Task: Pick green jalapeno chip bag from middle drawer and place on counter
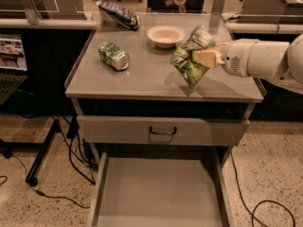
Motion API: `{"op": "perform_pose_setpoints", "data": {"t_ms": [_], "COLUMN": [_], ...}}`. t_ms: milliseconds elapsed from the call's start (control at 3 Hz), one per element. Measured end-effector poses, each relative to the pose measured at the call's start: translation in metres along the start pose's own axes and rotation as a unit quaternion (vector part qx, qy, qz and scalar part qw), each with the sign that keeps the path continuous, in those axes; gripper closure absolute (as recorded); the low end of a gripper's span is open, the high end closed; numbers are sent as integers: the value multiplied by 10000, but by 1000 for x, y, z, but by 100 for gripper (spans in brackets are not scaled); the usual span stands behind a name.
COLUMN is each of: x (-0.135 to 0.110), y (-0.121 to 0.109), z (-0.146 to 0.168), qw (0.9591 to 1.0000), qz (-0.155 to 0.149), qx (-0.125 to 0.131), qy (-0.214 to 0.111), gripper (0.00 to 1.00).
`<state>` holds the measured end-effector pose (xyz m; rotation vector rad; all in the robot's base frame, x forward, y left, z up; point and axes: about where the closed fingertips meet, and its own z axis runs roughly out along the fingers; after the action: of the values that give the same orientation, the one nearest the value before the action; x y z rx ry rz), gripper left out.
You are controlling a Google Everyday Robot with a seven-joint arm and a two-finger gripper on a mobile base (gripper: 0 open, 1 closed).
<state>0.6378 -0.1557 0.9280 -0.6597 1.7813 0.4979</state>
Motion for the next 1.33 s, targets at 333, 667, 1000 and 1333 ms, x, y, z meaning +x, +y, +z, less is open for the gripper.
{"op": "perform_pose_setpoints", "data": {"t_ms": [333,667,1000,1333], "x": [1,0,2,2], "y": [-22,-38,-39,-39], "z": [17,35,39,39], "qw": [9991,9975,9971,9971], "qz": [267,421,476,476], "qx": [326,530,533,533], "qy": [91,211,246,246], "gripper": [100,100,82,58]}}
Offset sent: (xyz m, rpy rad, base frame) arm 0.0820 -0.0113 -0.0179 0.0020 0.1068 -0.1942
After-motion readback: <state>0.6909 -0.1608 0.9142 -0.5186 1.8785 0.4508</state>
